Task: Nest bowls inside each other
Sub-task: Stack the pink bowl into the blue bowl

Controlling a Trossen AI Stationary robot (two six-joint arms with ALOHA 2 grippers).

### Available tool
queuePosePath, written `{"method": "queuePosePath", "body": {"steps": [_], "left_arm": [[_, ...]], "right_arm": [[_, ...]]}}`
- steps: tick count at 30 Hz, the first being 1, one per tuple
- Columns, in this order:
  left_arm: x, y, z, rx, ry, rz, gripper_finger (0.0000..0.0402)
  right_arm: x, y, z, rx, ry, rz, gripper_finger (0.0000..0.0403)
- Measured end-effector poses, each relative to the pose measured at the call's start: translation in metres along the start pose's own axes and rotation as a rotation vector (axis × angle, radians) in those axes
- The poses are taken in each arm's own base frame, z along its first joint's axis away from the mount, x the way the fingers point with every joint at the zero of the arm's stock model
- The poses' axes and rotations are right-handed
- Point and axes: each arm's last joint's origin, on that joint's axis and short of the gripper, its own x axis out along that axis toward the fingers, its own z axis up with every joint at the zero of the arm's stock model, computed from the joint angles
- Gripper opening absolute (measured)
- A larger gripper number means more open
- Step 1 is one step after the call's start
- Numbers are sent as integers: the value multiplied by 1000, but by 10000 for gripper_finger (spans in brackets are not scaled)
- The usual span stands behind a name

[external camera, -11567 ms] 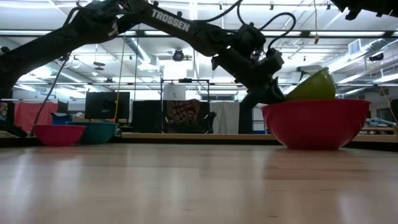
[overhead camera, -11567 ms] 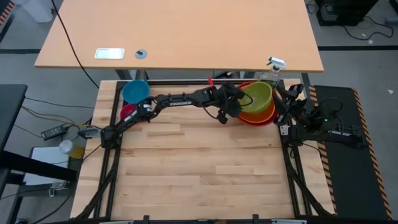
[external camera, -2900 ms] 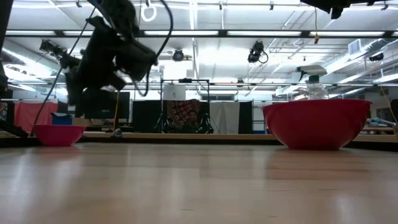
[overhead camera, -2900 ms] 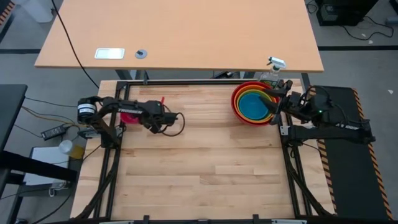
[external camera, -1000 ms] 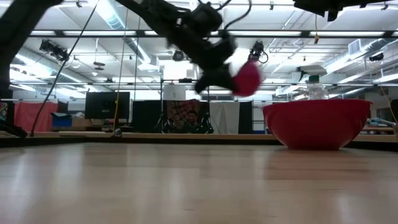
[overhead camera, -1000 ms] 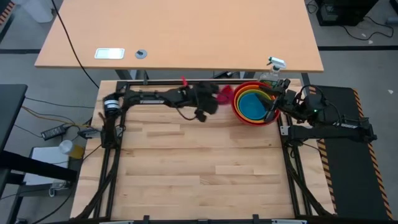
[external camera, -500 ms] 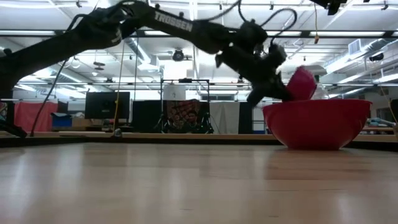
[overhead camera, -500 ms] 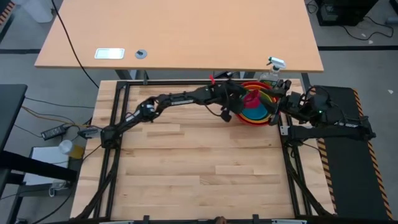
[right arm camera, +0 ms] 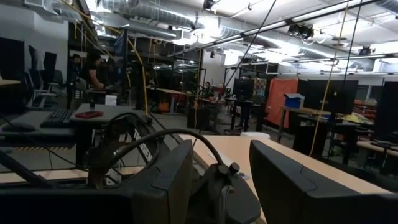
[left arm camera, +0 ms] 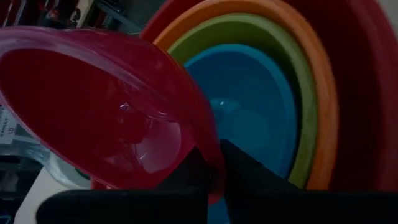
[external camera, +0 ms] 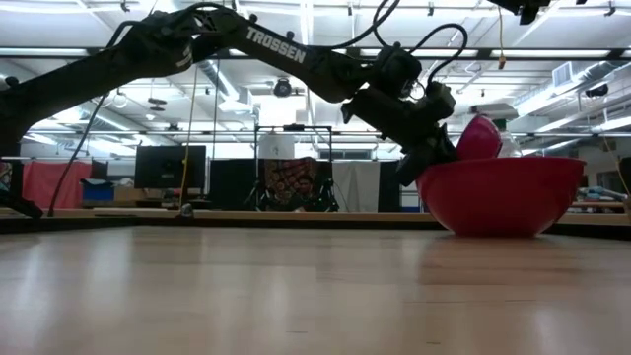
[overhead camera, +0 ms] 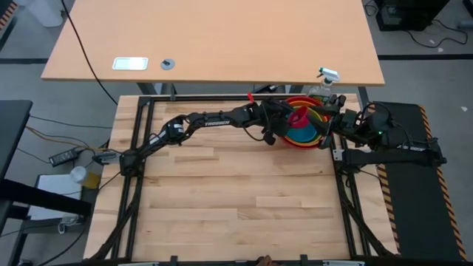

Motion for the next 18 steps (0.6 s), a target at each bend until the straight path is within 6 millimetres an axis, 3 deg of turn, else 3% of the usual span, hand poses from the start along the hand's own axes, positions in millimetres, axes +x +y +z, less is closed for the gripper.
{"method": "queuePosePath", "body": {"steps": [10, 18], "left_arm": [[0, -1, 1, -86, -47, -26, 50], [-1, 0, 4, -162, -88, -47, 175]], "right_arm": [[0, 0, 0, 0, 3, -2, 165], [0, 0, 0, 0, 4, -1, 165]]}}
